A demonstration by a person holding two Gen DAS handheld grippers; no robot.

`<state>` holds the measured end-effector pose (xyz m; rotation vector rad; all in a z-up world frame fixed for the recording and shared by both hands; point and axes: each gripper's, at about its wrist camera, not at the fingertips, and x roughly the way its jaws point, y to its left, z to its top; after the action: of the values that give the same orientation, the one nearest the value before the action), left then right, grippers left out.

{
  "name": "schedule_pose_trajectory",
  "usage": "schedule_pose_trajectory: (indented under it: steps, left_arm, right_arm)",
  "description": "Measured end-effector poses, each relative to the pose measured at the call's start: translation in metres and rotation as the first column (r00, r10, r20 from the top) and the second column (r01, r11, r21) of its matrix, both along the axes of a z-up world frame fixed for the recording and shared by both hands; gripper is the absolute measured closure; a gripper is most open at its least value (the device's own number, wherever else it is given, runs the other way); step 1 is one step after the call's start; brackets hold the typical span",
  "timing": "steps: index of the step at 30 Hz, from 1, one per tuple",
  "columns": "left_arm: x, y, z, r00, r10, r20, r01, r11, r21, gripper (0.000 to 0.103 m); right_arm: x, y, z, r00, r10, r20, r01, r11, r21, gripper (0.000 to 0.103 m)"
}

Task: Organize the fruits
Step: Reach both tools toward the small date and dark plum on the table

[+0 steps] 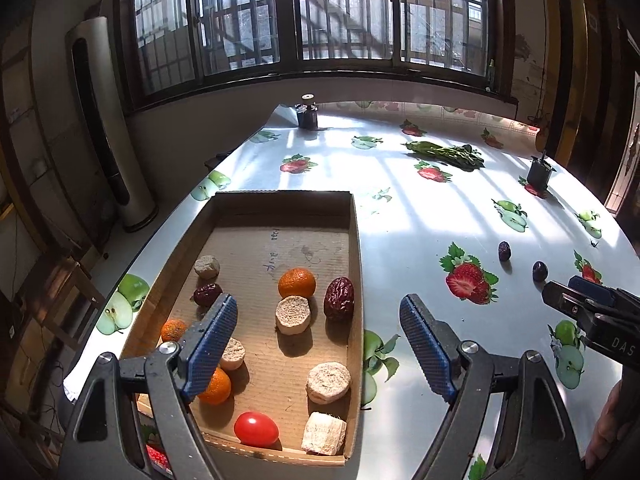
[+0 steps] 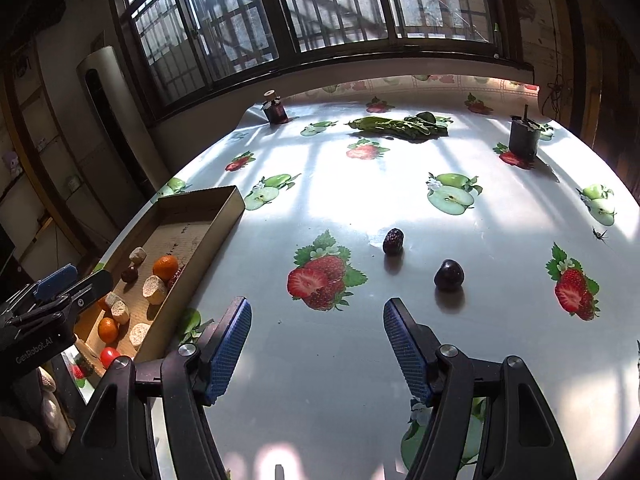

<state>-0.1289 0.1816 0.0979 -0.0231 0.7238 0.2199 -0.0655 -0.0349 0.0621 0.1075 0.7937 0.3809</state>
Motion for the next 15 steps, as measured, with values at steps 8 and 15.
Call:
schedule_pose_trajectory:
  steps: [8, 15]
  left_arm:
    - [0.010, -0.014, 0.000, 0.998, -0.057, -0.022, 0.056, 0.997, -0.049, 0.020]
    - [0.042, -0.057, -0.007, 0.982, -0.181, -0.056, 0.175, 0.980, -0.096, 0.020]
  right_arm:
    - [0.008, -0.078, 0.009, 0.989, -0.149, 0.010, 0.149, 0.989, -0.002, 0.030]
    - [0.027, -0.144, 0.005, 0.957, -0.282, -0.065, 0.285, 0.958, 0.044, 0.028]
